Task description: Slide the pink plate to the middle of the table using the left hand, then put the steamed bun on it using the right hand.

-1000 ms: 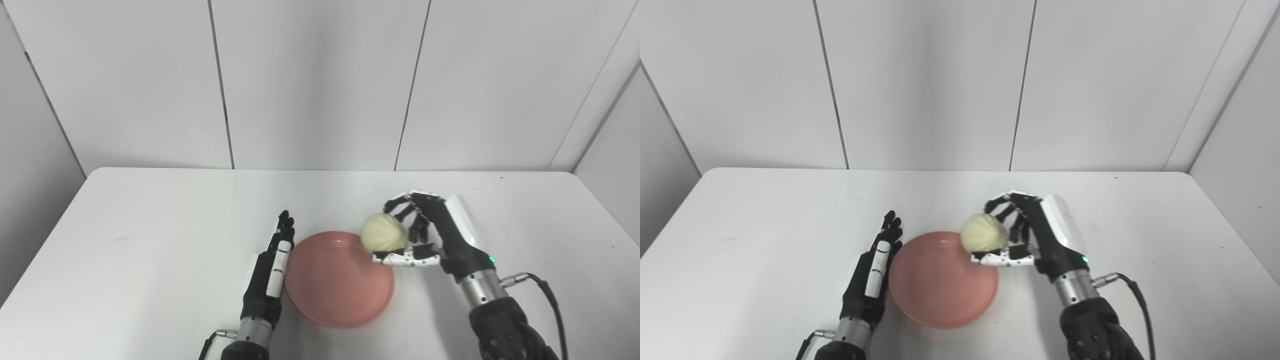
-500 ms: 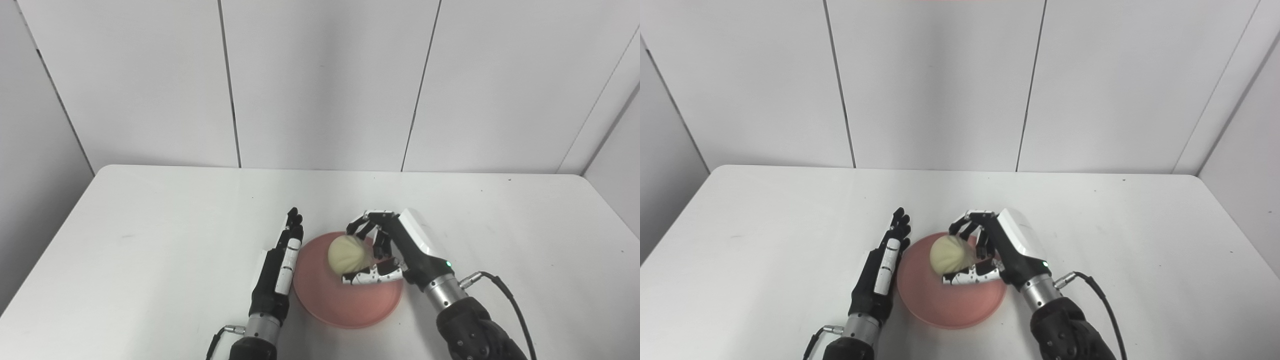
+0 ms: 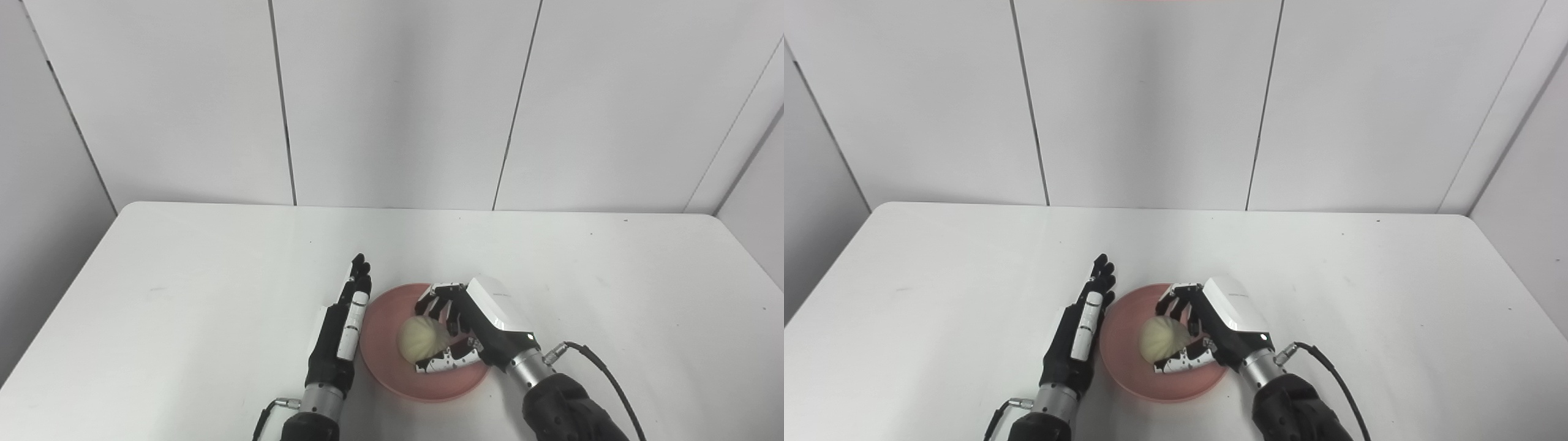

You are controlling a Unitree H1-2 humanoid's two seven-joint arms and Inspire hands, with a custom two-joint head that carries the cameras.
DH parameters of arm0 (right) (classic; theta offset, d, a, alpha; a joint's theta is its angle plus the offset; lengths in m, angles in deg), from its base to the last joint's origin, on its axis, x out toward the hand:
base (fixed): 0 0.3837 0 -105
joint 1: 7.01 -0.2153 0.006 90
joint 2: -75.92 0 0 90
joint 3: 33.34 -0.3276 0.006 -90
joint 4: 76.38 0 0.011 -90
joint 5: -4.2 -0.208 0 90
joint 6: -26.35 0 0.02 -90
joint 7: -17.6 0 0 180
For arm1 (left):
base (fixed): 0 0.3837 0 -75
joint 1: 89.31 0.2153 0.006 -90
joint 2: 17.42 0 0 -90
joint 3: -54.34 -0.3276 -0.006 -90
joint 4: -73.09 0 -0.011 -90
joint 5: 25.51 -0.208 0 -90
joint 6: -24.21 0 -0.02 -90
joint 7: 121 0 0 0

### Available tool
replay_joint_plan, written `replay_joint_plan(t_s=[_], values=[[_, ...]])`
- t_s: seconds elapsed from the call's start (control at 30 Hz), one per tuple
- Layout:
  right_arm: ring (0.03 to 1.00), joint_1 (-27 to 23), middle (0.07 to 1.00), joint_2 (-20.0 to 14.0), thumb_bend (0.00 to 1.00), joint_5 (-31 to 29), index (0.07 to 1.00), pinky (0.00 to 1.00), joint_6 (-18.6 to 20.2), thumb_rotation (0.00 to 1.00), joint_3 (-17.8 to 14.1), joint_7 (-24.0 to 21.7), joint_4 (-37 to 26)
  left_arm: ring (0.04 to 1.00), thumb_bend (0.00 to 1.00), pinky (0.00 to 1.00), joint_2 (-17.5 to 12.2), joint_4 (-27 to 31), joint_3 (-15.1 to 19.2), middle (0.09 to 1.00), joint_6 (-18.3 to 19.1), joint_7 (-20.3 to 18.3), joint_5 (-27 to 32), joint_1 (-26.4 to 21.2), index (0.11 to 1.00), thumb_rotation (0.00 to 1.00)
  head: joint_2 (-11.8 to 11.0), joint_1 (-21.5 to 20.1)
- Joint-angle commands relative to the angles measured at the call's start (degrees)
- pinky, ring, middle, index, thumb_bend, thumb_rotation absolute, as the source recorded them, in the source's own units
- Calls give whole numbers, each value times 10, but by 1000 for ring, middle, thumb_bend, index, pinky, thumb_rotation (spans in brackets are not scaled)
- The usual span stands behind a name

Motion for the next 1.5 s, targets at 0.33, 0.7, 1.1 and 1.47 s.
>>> replay_joint_plan(t_s=[0.33, 0.7, 1.1, 1.47], values=[[920, 6, 928, -19, 651, -3, 908, 867, -17, 487, -13, -26, -54, 1000, 595, 1000, 5, -6, 0, 1000, -6, -4, 9, 19, 1000, 1000, -2, -2], [1000, 21, 1000, -37, 769, 2, 990, 991, -36, 764, -23, -26, -61, 1000, 557, 1000, 1, -13, 3, 1000, -18, -9, 17, 15, 1000, 1000, -5, 0], [1000, 73, 1000, 42, 672, -211, 1000, 995, -132, 913, -147, 75, -13, 1000, 532, 1000, -9, -18, 7, 1000, -33, -1, 10, 11, 1000, 1000, -9, 8], [1000, 73, 1000, 82, 669, -427, 1000, 1000, -101, 896, -194, 9, 26, 1000, 546, 1000, -12, -41, 19, 1000, -59, 8, 6, 3, 1000, 1000, -19, 58]])
